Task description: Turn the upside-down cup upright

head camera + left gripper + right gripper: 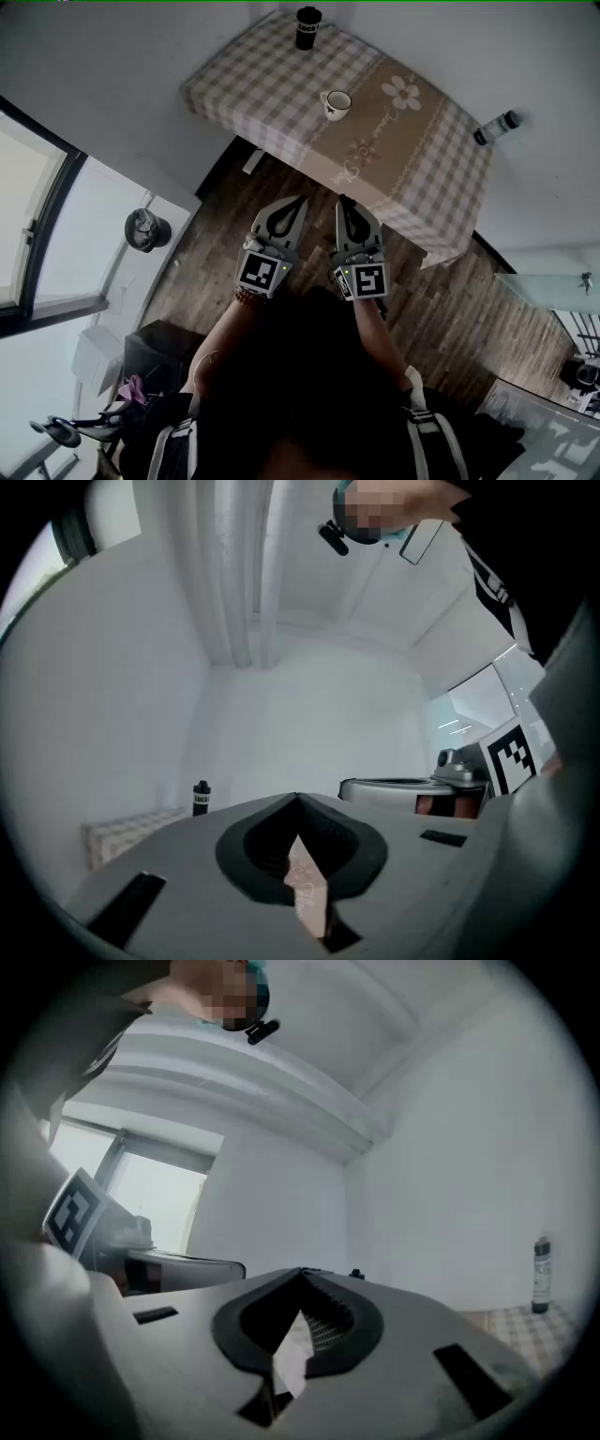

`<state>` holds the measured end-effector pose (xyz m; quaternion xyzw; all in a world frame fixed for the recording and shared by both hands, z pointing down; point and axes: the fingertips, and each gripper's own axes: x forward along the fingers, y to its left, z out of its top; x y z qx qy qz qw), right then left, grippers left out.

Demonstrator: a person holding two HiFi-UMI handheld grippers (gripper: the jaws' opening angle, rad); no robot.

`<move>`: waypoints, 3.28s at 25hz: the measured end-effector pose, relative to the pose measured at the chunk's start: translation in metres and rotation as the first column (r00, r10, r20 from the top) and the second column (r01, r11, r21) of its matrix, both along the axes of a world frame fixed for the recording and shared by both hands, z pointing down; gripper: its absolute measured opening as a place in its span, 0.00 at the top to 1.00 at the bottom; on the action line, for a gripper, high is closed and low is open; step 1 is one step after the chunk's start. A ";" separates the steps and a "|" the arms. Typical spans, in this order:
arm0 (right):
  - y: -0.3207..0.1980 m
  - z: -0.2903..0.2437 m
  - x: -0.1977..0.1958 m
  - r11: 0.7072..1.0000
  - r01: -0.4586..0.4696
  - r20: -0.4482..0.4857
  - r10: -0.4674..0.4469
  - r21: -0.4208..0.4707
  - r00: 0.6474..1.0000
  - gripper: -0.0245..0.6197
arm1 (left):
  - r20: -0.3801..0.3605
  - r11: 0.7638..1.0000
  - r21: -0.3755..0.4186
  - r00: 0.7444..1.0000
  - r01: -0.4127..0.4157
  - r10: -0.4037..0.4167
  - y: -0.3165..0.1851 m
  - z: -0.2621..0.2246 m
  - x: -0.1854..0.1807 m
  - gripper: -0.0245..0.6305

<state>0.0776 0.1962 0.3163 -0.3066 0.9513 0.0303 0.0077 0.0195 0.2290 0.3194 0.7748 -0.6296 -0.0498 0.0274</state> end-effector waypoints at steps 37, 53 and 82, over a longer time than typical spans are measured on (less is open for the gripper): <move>-0.287 0.130 -0.107 0.886 -0.427 0.023 0.438 -0.182 0.899 0.95 | 0.228 0.888 -0.224 0.864 -0.402 0.449 -0.356 0.187 -0.158 0.93; -0.303 0.147 -0.101 0.857 -0.444 0.021 0.465 -0.261 0.885 0.95 | 0.171 0.857 -0.384 0.886 -0.344 0.432 -0.394 0.262 -0.159 0.77; -0.289 0.171 -0.130 0.939 -0.236 -0.070 0.225 -0.252 0.972 0.95 | 0.073 0.832 -0.422 0.901 -0.360 0.428 -0.418 0.262 -0.139 0.90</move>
